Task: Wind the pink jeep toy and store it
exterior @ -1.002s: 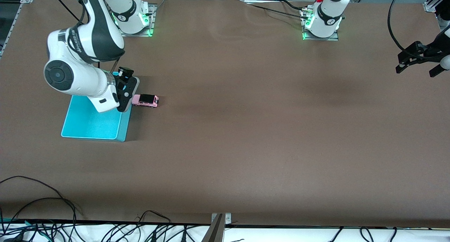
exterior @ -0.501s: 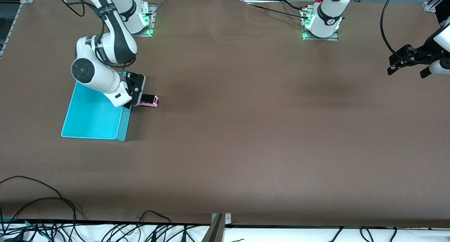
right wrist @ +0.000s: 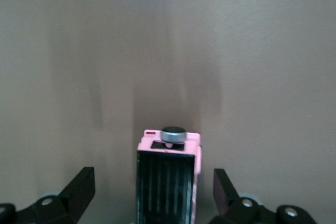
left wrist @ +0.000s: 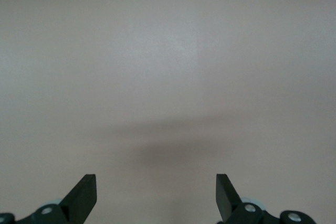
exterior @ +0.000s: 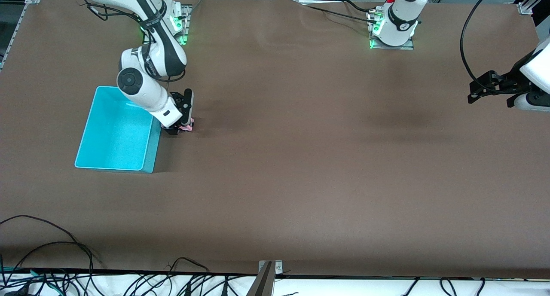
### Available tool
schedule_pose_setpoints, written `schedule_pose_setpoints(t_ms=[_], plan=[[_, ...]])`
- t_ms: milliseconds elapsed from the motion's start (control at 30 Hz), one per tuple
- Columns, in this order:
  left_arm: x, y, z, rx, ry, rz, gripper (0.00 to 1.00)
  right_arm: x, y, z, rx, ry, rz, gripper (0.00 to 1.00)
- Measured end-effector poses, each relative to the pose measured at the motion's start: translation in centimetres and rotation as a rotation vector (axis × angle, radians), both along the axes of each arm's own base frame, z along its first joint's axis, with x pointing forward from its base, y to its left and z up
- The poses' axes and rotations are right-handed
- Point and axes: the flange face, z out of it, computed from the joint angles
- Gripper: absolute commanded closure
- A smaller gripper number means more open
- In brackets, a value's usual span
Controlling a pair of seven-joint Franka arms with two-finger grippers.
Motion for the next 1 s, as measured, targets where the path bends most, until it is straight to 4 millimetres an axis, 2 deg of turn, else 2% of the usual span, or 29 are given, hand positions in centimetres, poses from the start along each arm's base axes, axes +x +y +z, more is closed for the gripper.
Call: schedule_pose_setpoints(t_ms=[300, 367, 534, 668, 868, 1002], plan=[[0.0, 0.0, 0.6, 0.0, -0.012, 0.001, 0.0, -0.4, -0.5, -0.8, 0.0, 0.001, 0.04, 0.0], [0.0, 0.0, 0.6, 0.0, -0.013, 0.002, 0.0, -0.4, -0.6, -0.8, 0.001, 0.001, 0.051, 0.06], [0.0, 0.1, 1.0, 0.0, -0.021, 0.018, 0.0, -0.3, -1.1, -0.8, 0.004, 0.0, 0.091, 0.15], [-0.1, 0.2, 1.5, 0.0, -0.029, 0.03, 0.0, 0.0, -2.1, -0.8, 0.002, -0.001, 0.098, 0.31], [-0.2, 0.2, 1.7, -0.014, -0.03, 0.045, 0.0, 0.3, -3.0, -0.8, 0.001, -0.002, 0.096, 0.67], [-0.2, 0.2, 1.7, -0.014, -0.03, 0.049, 0.0, 0.4, -2.9, -0.6, 0.002, -0.007, 0.097, 0.73]])
